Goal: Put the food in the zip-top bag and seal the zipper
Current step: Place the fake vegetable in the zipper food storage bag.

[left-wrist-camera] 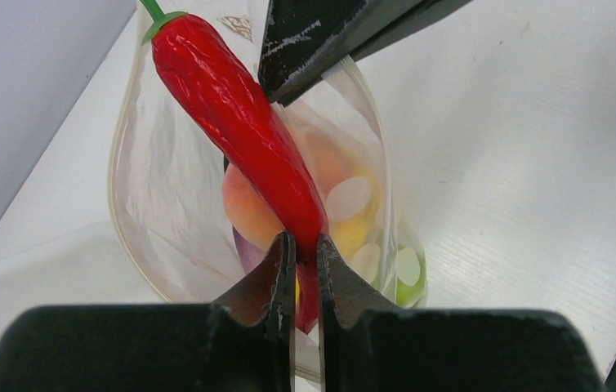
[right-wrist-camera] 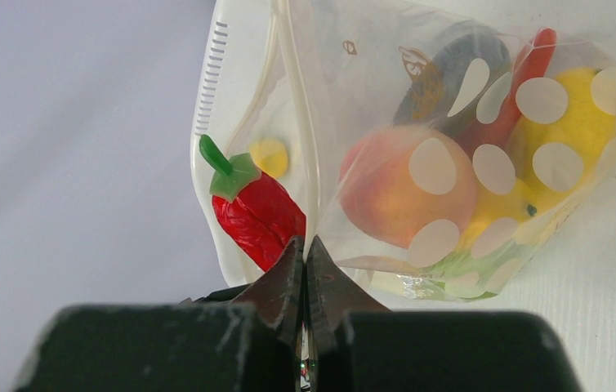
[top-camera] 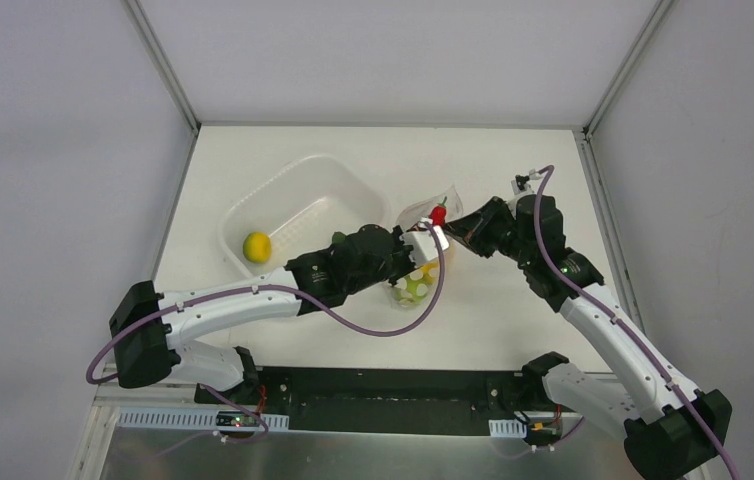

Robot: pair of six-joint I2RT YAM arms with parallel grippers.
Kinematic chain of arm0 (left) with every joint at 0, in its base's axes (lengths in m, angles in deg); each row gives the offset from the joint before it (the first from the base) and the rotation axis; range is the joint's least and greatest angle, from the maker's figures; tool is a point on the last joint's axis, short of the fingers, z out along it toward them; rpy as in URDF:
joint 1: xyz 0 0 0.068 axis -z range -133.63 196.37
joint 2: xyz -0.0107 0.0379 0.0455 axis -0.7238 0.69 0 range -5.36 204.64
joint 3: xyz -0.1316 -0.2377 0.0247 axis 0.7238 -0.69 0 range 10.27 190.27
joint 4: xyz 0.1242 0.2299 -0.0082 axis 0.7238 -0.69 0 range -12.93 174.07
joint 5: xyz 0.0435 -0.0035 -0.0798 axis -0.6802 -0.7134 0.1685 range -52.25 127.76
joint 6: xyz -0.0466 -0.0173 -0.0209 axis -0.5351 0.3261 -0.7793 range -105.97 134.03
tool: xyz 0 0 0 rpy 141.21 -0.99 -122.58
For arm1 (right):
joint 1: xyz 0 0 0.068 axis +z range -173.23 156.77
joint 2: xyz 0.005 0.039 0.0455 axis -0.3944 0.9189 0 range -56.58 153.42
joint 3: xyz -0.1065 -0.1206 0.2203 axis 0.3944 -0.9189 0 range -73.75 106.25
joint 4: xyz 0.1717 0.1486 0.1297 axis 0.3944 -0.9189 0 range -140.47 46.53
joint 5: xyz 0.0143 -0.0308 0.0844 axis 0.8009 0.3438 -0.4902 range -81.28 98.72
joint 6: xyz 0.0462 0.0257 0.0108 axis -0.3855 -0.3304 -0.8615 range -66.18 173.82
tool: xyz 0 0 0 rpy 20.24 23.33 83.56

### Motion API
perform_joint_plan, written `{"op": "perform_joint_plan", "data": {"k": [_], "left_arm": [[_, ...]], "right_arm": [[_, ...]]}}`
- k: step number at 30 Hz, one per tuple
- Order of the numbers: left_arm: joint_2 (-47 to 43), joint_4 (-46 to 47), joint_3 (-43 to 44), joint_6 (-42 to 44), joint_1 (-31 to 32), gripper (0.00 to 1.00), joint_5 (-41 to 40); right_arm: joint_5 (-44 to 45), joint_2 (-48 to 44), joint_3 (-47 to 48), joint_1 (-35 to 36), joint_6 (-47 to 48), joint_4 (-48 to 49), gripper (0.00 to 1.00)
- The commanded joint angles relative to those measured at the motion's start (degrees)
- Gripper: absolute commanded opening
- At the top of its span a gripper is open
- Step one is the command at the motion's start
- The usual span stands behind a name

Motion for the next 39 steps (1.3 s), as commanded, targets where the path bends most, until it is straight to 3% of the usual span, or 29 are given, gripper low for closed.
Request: {"op": "perform_joint_plan", "data": {"k": [1, 9, 13, 16, 20, 28, 32, 39], "left_arm": [[0.52, -7.51, 4.45, 2.76, -0.36, 0.09, 3.56], [4.81, -20.87, 12.76, 0.05, -3.82, 0.2, 6.67], [5.81, -23.75, 15.03, -1.69, -5.38, 0.3, 6.58], [6.01, -26.45, 16.82, -2.17, -6.11, 0.31, 5.15], [2.47, -23.89, 15.38, -3.4, -6.18, 0.43, 5.87], [-9.93, -11.13, 8.4, -9.37, -6.19, 0.79, 2.81], [-13.81, -8.69, 6.57, -13.14, -7.15, 0.97, -3.2], [-18.99, -10.0, 4.65, -23.16, -14.8, 0.99, 0.27]], "right_arm": [[0.82, -1.83, 2.42, 0.0, 0.59, 1.8, 0.0], [-0.17, -2.78, 2.35, 0.0, 1.67, 2.95, 0.0], [-1.49, -3.21, 2.32, -0.02, 2.9, 3.81, 0.0], [-2.45, -3.27, 2.51, -0.02, 3.78, 4.34, 0.0], [-2.67, -3.45, 2.51, -0.05, 4.19, 4.71, 0.0], [-6.32, -3.51, 3.44, 0.01, 10.32, 5.23, 0.0], [-14.2, -2.64, 6.15, -0.03, 16.33, 4.42, 0.0], [-36.96, 1.48, 14.98, 0.02, 27.28, -5.58, 0.0]]}}
